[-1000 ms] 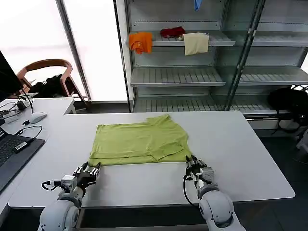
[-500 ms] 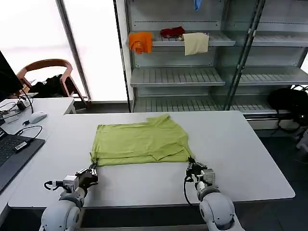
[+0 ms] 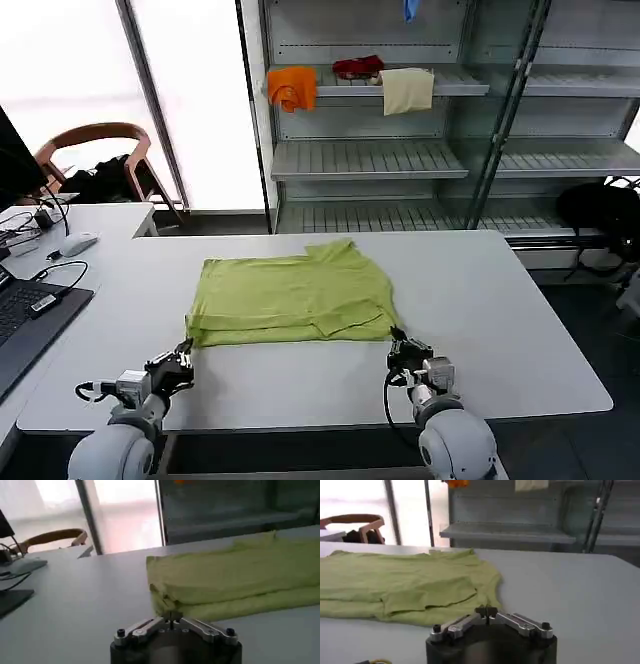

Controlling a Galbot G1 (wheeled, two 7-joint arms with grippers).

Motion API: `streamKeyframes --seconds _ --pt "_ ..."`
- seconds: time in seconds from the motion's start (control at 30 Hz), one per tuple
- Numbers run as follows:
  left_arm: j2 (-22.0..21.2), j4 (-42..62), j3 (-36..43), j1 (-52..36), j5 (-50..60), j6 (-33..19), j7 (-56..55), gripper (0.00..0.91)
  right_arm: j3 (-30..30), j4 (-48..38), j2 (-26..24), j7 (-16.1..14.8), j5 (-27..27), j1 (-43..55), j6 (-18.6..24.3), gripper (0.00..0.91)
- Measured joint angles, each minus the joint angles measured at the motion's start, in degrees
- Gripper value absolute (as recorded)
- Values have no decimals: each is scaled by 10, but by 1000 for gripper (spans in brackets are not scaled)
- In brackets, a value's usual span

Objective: Fold and organize the clothes.

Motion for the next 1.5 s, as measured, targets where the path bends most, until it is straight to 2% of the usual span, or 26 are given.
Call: streamKeyframes --seconds 0.1,0.13,0.17,0.4,0.7,0.73,0.77,0.8,0.83,0.87,1.1,1.5 --pt "5 -22 -11 22 -7 -4 1 0 0 19 -5 2 2 -18 0 0" --pt "6 -29 -15 28 -9 -4 1 705 0 24 -7 3 3 -22 0 0" --pt "8 -37 -18 37 -12 -6 1 907 -1 28 -9 5 4 -26 0 0" --pt "13 -62 -28 63 -15 -14 2 907 -2 35 -6 8 2 -42 0 0" --pt "13 0 -5 16 20 -31 21 907 -7 38 -2 10 -5 -56 1 0" --pt "13 8 -3 8 23 -31 22 625 -7 39 -1 9 -7 -56 1 0" --pt "13 15 0 0 25 -30 24 514 -8 39 -1 9 -9 -57 1 0" --pt "12 23 2 -9 27 -30 24 191 -8 39 0 9 -11 -58 2 0" --pt "11 30 4 -17 28 -28 25 71 -8 38 1 8 -13 -59 2 0" --pt "11 37 6 -24 29 -27 26 10 -8 38 3 8 -15 -59 2 0" --pt "9 78 9 -61 31 -15 34 0 -9 36 10 4 -29 -61 2 0" --pt "6 98 9 -73 6 -9 39 0 -7 39 12 1 -34 -64 2 0"
